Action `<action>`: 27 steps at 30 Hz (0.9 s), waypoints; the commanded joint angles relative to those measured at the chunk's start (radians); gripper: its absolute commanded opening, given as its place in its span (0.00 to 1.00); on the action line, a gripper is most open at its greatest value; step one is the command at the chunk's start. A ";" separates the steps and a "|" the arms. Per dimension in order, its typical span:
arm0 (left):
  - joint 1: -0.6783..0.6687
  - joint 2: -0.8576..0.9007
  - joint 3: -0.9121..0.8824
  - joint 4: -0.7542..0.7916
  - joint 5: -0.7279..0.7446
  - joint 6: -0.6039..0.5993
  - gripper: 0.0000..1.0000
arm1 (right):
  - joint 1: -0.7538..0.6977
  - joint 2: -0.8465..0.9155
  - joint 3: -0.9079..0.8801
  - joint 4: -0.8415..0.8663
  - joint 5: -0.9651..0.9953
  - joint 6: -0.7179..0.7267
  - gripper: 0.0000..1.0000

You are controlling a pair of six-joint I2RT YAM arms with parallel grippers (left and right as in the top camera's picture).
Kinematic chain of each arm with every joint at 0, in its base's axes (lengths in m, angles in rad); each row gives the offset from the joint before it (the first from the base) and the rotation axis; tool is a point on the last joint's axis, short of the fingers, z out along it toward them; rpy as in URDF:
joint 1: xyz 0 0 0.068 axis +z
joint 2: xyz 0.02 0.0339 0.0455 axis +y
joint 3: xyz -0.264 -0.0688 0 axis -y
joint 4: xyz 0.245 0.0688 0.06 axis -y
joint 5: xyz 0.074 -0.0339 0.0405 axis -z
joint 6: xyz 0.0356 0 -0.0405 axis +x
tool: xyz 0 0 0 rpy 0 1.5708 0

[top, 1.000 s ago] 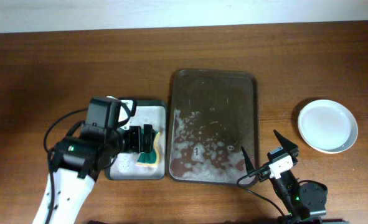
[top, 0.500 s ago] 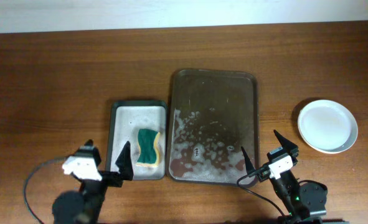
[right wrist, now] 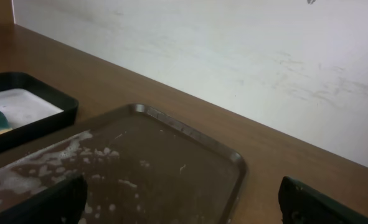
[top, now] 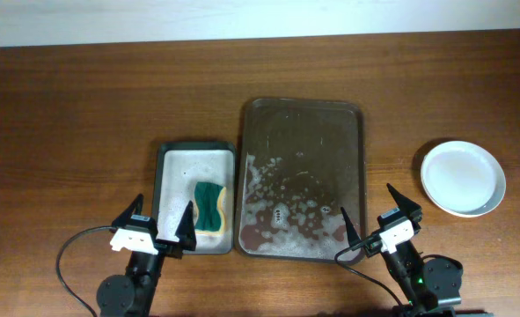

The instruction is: Clean dirty plates on tray and stack at the side

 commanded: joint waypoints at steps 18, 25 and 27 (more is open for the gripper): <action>0.005 -0.008 -0.003 -0.061 0.018 0.019 1.00 | -0.006 -0.006 -0.007 -0.004 0.009 0.004 0.99; 0.005 -0.008 -0.003 -0.061 0.018 0.019 1.00 | -0.006 -0.006 -0.007 -0.004 0.009 0.004 0.99; 0.005 -0.008 -0.003 -0.061 0.018 0.020 1.00 | -0.006 -0.006 -0.007 -0.004 0.009 0.004 0.99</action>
